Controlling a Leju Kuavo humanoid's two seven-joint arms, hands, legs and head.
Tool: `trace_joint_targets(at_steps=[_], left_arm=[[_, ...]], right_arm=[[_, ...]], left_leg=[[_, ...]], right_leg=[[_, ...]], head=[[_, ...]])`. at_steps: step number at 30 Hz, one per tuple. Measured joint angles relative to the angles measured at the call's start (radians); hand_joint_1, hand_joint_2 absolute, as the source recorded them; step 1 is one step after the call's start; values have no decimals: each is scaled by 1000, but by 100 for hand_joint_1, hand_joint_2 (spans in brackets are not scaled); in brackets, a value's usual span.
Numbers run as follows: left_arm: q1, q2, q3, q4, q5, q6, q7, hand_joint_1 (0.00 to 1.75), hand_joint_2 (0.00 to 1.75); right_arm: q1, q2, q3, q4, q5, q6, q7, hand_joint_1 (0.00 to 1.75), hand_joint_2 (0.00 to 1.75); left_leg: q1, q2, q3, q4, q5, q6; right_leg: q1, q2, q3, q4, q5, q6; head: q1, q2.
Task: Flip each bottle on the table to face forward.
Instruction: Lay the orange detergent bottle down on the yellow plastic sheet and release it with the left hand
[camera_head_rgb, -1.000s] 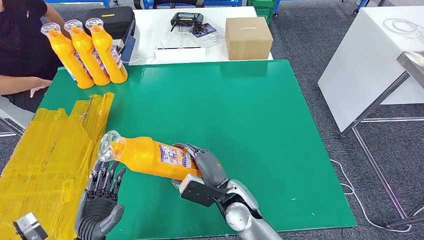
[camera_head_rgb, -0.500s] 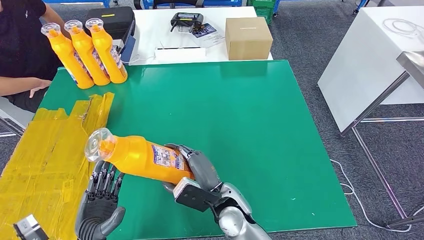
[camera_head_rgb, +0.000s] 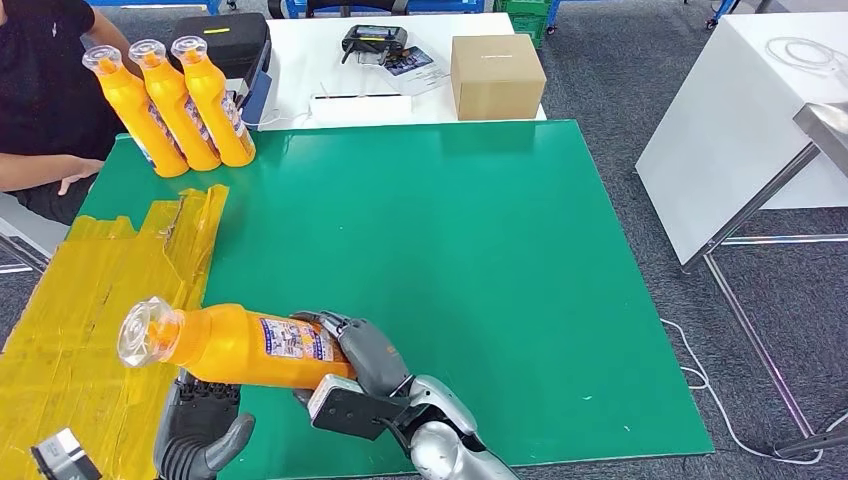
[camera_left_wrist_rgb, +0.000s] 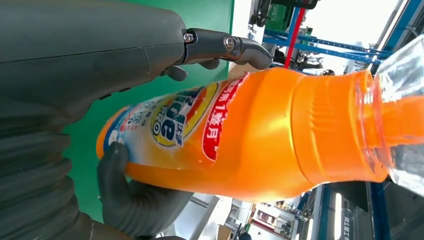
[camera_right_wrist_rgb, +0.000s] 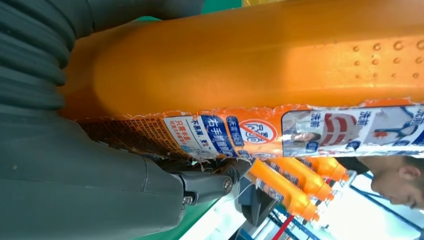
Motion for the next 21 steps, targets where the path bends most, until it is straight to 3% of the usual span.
trace_joint_targets(at_steps=[8,20,21], left_arm=[[0,0,1,0,-6,9,-6,0,175],[12,-21,35,-5,-45,-3,-39,0,175],[14,-26,39,-8,-59,0,-45,44,175]], right_arm=[[-15,4,26,27,2,20,-9,175,175],[-39,-1,151,11,-3,65,-23,175,175],[-40,-5,157,3,-7,67,-22,175,175]], left_leg=[[0,0,0,0,0,0],[0,0,0,0,0,0],[0,0,0,0,0,0]], right_leg=[[0,0,0,0,0,0],[0,0,0,0,0,0],[0,0,0,0,0,0]], head=[[0,0],[0,0],[0,0]])
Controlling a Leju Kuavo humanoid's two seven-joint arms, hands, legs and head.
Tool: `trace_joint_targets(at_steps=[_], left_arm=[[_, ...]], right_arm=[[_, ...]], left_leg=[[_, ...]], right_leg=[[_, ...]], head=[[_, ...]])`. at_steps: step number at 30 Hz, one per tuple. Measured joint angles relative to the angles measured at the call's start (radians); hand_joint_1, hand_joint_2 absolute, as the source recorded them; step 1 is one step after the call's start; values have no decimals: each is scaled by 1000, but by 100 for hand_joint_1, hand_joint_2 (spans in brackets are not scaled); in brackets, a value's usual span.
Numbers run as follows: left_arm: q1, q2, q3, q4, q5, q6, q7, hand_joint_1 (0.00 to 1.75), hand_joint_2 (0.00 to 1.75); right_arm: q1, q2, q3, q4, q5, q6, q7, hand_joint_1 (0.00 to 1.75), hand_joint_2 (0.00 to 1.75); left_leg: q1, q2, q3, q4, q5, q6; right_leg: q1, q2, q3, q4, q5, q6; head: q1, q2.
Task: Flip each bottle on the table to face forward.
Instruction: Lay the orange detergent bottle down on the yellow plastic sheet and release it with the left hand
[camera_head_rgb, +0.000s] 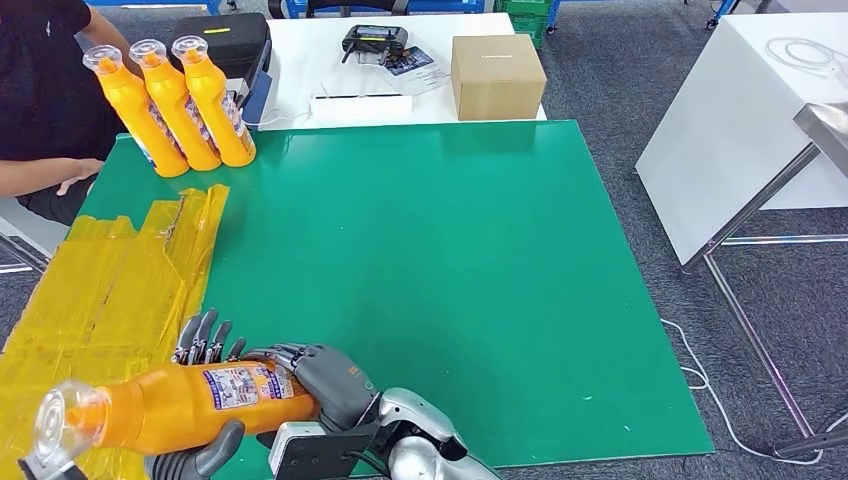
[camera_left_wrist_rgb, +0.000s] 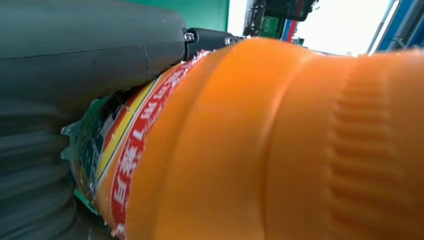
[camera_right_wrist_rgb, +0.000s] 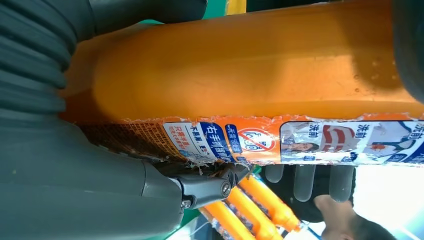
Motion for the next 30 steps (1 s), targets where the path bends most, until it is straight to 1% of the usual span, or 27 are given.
trace_joint_targets(at_steps=[3,8,13,30], left_arm=[[3,-15,8,-10,-35,14,-17,175,175],[6,-30,9,-25,-65,29,-41,175,175],[7,-39,10,-33,-77,40,-49,175,175],[7,-43,10,-35,-81,48,-57,175,175]], right_arm=[[-1,-8,12,-18,-9,6,2,175,175],[-4,-11,23,-25,-17,8,3,175,175],[-4,-12,26,-25,-19,7,3,175,175],[-4,-13,28,-25,-19,5,3,175,175]], left_leg=[[0,0,0,0,0,0],[0,0,0,0,0,0],[0,0,0,0,0,0],[0,0,0,0,0,0]], right_leg=[[0,0,0,0,0,0],[0,0,0,0,0,0],[0,0,0,0,0,0],[0,0,0,0,0,0]], head=[[0,0],[0,0],[0,0],[0,0]])
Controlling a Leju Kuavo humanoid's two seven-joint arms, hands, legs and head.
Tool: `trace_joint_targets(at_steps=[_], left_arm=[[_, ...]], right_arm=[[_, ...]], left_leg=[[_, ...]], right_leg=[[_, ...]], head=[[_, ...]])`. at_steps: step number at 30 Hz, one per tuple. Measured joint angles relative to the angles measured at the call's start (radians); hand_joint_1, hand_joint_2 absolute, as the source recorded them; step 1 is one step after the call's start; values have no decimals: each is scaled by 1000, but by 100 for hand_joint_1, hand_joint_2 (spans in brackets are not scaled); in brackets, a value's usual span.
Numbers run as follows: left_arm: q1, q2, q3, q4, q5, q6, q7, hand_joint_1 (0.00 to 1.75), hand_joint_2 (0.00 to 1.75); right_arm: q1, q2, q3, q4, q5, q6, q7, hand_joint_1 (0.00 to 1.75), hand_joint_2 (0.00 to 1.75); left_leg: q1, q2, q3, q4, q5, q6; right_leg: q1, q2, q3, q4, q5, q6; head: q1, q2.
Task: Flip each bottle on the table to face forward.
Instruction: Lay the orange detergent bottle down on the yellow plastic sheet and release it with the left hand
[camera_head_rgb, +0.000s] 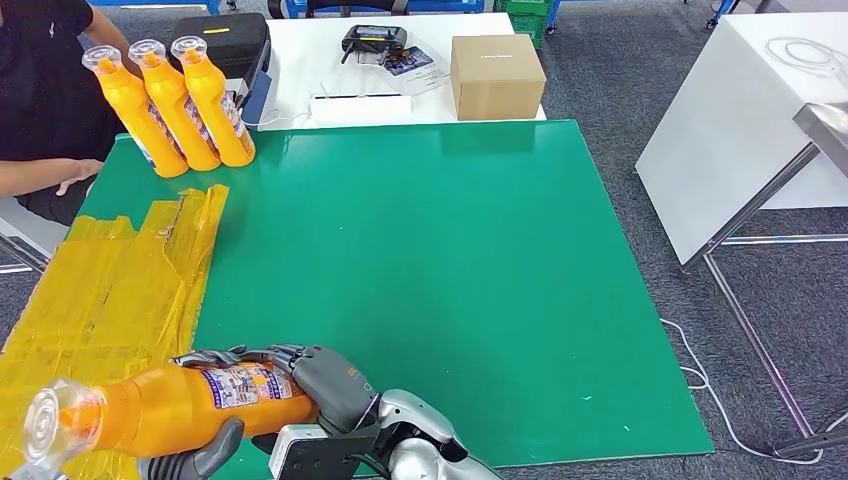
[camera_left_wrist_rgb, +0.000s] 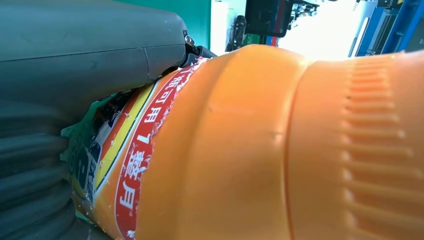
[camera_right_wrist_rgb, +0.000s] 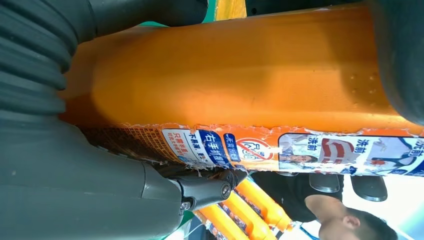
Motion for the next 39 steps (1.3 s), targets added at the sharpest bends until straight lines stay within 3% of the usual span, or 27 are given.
trace_joint_targets(at_steps=[15,19,23,32,39], left_arm=[[0,0,0,0,0,0,-2,175,175],[-1,0,0,0,-28,22,-11,175,175],[-4,-2,-2,-8,-165,130,-41,175,175],[-57,-16,54,-6,-533,570,-81,175,175],[-77,-22,110,14,-632,659,-101,175,175]], right_arm=[[0,-1,0,0,0,0,0,175,175],[0,-1,0,0,2,-15,5,2,175],[10,-2,-5,-1,1,-42,27,0,175],[45,-14,-54,-58,-2,-65,32,0,175],[58,-26,-72,-97,2,-67,35,0,175]], left_leg=[[0,0,0,0,0,0],[0,0,0,0,0,0],[0,0,0,0,0,0],[0,0,0,0,0,0],[0,0,0,0,0,0]], right_leg=[[0,0,0,0,0,0],[0,0,0,0,0,0],[0,0,0,0,0,0],[0,0,0,0,0,0],[0,0,0,0,0,0]], head=[[0,0],[0,0],[0,0],[0,0],[0,0]])
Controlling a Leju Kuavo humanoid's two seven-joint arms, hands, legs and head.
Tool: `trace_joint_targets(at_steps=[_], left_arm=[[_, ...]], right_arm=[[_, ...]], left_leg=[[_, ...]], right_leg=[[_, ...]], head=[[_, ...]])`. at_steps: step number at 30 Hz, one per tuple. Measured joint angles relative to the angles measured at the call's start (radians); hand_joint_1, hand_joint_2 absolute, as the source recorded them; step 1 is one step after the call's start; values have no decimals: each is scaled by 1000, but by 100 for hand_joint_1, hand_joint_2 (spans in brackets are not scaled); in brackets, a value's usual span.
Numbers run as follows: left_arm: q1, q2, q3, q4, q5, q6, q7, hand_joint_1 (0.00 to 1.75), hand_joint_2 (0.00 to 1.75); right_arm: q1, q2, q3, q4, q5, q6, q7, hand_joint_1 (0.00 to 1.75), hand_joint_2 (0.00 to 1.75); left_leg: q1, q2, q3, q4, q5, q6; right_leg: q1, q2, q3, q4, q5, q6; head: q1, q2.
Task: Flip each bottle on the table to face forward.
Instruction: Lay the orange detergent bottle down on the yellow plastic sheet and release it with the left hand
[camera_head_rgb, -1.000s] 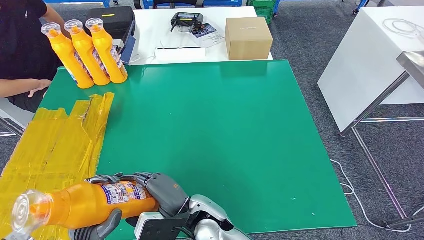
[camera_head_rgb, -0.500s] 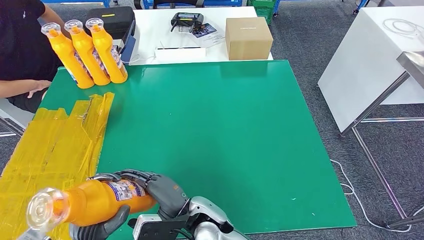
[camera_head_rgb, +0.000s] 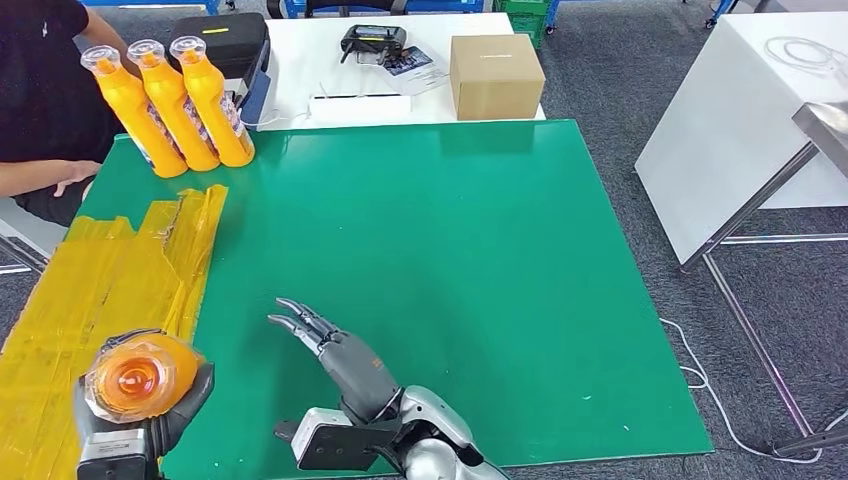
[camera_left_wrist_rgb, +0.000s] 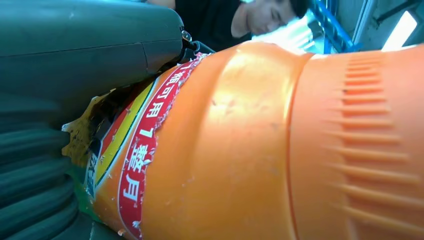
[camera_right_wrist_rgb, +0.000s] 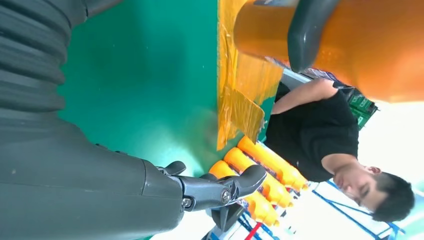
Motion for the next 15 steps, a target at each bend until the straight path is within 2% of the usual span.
trace_joint_targets(at_steps=[4,7,12,15], left_arm=[[-2,-2,8,9,-88,33,31,175,175],[-7,-1,16,29,-253,62,98,175,175],[-13,14,20,109,-695,125,290,175,175],[-24,42,24,191,-879,163,405,175,175]], right_arm=[[3,-7,-1,-15,2,0,7,0,175],[10,-13,-6,-30,0,0,11,0,175],[13,-19,-15,-57,-23,13,18,0,175],[11,-19,-15,-66,-36,26,22,0,175]], left_leg=[[0,0,0,0,0,0],[0,0,0,0,0,0],[0,0,0,0,0,0],[0,0,0,0,0,0]], right_leg=[[0,0,0,0,0,0],[0,0,0,0,0,0],[0,0,0,0,0,0],[0,0,0,0,0,0]], head=[[0,0],[0,0],[0,0],[0,0]])
